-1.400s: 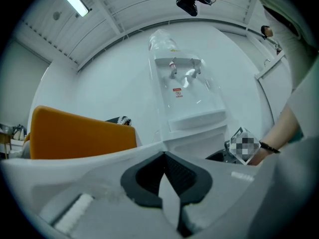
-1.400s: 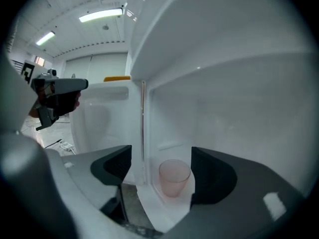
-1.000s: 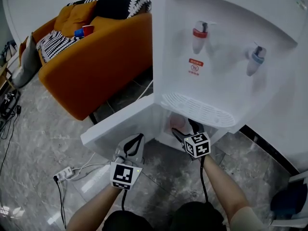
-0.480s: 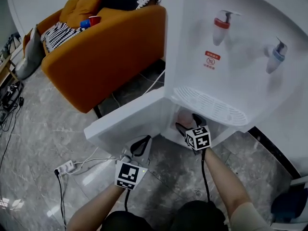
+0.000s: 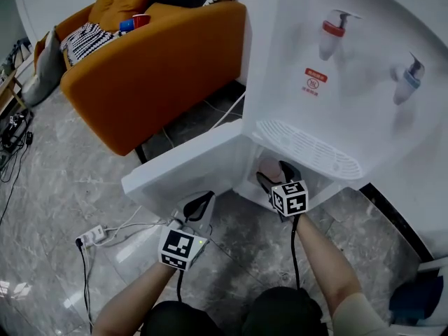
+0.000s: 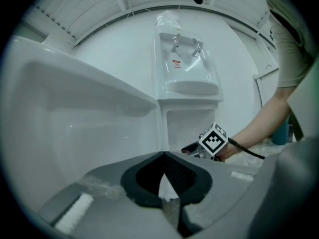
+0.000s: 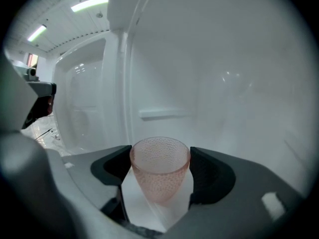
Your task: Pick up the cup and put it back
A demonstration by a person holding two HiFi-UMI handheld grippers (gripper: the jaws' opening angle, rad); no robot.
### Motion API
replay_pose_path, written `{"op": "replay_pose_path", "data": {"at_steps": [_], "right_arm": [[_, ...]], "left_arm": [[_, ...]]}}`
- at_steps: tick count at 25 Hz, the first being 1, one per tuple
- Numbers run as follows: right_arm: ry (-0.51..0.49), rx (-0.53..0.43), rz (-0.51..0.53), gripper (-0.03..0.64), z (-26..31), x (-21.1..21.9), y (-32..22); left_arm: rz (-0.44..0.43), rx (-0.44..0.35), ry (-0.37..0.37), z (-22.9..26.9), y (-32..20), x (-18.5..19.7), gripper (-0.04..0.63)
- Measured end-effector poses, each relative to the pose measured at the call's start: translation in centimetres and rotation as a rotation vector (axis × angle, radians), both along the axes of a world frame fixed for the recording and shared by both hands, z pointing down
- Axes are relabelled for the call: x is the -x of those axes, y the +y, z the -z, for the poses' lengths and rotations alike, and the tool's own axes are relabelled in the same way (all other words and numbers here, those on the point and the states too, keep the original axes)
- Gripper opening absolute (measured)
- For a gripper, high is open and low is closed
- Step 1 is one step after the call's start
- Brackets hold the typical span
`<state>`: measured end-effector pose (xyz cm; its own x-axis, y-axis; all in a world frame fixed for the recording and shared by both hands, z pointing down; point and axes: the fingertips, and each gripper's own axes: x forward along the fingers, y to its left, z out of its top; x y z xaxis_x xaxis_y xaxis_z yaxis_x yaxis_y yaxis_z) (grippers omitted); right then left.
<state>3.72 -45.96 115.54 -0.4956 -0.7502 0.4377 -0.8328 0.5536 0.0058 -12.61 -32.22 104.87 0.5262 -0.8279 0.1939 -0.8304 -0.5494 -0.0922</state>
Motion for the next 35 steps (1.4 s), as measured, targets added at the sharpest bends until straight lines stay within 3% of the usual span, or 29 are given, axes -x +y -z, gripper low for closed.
{"op": "replay_pose_path", "data": {"at_steps": [12,18,22,26,29,35], "right_arm": [[-0.059,-0.009,0.114,0.367,8.6,1.8,8.9],[-0.072,0.04,0.166,0.367,16.0,3.5,13.8],[-0.09,0.054,0.189,0.367,22.3,4.3,17.0],[-0.117,0.066,0.221,0.367,29.7,5.1,19.7],[-0.111,0.05,0.245,0.367,36.3,5.4,21.0],[-0.088,0.038,0.277,0.367,48.9,5.3,23.3]], "left_arm": [[-0.043,-0.034,-0.001,7.0,2.1,0.5,0.002],[0.003,0.043,0.022,12.6,4.1,2.1,0.002],[0.01,0.053,0.0,18.0,5.5,2.8,0.002],[0.056,-0.01,0.034,26.3,7.3,3.3,0.002],[0.041,-0.01,0.01,30.8,7.8,3.7,0.002],[0.091,0.035,0.121,41.2,8.8,4.0,0.002]]}}
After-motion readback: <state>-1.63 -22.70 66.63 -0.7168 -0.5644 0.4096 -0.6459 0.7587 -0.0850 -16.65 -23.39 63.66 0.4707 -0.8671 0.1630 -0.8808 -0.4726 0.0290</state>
